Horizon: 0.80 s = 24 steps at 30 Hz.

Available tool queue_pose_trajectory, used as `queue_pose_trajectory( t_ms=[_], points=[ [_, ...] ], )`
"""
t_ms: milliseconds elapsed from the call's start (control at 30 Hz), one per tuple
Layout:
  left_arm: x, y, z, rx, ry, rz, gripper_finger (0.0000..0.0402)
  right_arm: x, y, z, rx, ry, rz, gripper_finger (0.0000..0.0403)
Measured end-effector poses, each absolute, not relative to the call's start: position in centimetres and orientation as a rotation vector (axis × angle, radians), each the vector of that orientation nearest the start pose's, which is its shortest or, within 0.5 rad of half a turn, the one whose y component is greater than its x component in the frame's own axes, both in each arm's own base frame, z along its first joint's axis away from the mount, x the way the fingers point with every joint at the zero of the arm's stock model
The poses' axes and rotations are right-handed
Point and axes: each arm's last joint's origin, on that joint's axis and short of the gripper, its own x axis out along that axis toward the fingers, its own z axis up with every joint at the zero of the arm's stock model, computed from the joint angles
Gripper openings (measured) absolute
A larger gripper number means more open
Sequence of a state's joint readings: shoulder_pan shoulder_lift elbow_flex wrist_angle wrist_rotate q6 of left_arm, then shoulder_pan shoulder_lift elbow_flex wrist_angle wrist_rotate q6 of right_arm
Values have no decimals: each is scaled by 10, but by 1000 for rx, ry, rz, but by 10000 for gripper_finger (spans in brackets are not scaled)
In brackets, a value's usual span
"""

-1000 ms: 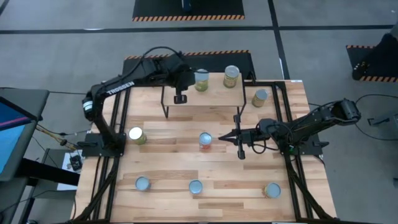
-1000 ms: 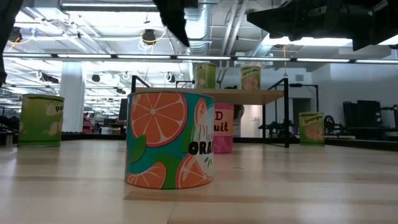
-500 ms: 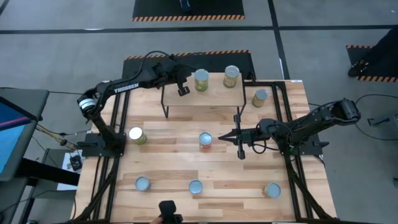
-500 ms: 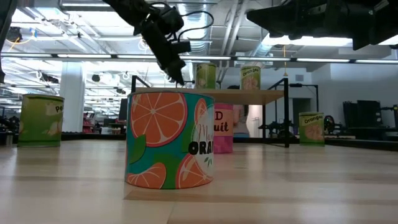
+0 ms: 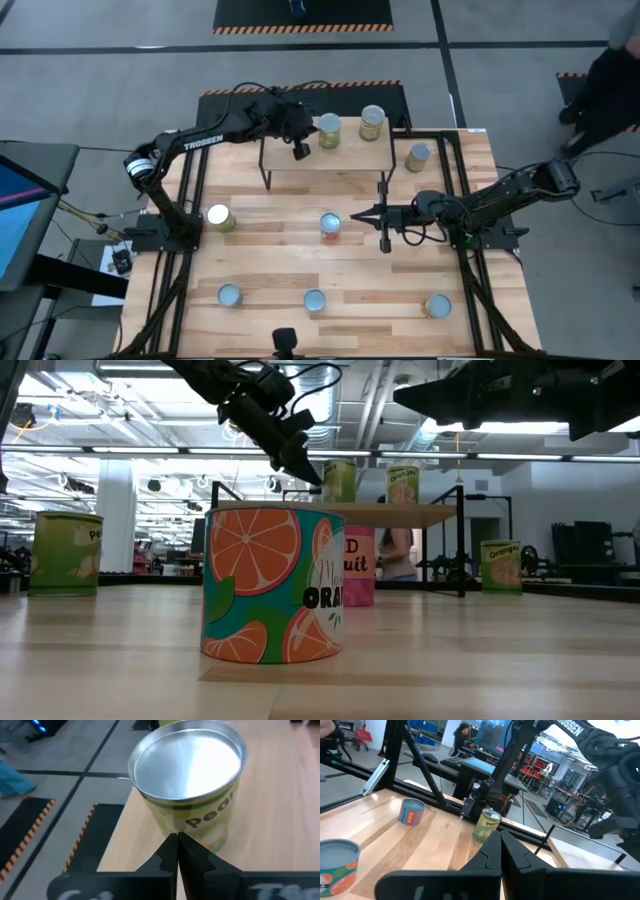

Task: Pick and place cans onto a shelf
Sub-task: Put the top canned pears on the shelf

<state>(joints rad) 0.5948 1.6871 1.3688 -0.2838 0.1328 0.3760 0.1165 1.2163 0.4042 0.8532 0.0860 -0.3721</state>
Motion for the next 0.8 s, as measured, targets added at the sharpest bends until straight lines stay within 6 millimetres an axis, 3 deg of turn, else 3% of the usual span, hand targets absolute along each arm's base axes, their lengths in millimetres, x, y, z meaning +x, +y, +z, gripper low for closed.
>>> queue_pose_trajectory(
  t_ms=[267, 600, 700, 800],
  points=[
    [324, 204, 287, 117, 553, 222, 0, 250, 10, 230, -287, -46, -72, 12],
    [328, 191, 294, 139, 497, 152, 0, 298, -22, 236, -237, 83, -355, 15],
    [320, 186, 290, 162, 411, 179, 0, 315, -28, 238, -238, 108, -374, 6],
    [300, 180, 286, 167, 299, 248, 0, 329, -35, 241, -237, 106, -395, 6]
  ],
)
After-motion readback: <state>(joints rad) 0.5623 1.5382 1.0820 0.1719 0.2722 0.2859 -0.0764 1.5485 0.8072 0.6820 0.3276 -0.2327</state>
